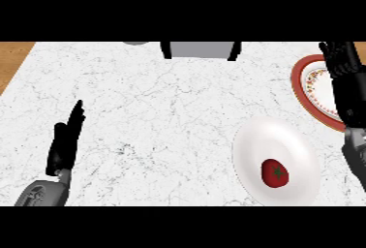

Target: Pick the tomato from the plate and place it in the plate

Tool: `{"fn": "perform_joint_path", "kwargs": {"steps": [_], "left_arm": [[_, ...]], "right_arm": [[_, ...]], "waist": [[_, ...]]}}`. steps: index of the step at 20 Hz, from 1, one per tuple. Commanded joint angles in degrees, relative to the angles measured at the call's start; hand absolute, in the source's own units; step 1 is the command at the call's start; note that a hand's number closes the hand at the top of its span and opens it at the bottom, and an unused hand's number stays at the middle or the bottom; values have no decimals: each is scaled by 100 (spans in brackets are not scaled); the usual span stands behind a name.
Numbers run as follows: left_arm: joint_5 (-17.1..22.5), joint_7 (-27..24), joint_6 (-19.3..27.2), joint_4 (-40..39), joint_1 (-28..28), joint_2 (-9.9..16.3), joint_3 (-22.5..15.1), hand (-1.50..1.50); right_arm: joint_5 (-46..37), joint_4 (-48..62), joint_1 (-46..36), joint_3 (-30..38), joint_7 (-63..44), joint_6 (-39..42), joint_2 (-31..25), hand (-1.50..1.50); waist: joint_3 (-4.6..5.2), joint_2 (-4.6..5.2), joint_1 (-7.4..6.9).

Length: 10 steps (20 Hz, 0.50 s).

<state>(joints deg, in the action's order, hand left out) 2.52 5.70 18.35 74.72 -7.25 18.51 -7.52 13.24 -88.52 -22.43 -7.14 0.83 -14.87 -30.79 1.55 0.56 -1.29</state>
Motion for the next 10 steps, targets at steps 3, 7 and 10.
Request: {"fn": "perform_joint_path", "kwargs": {"steps": [3, 7, 10], "left_arm": [[101, -60, -12, 40, 180, -253, -34, 0], [220, 167, -147, 117, 142, -288, -106, 0], [314, 241, -179, 186, 149, -303, -60, 0]], "right_arm": [[1135, -453, 419, -333, 38, 1460, 295, 150], [-747, -567, 55, -777, 421, 1931, -1294, 150], [-2089, -677, 427, -1094, 1201, 1458, -1573, 150]], "waist": [[-158, -69, 147], [8, -226, 209], [-140, -142, 302]]}}
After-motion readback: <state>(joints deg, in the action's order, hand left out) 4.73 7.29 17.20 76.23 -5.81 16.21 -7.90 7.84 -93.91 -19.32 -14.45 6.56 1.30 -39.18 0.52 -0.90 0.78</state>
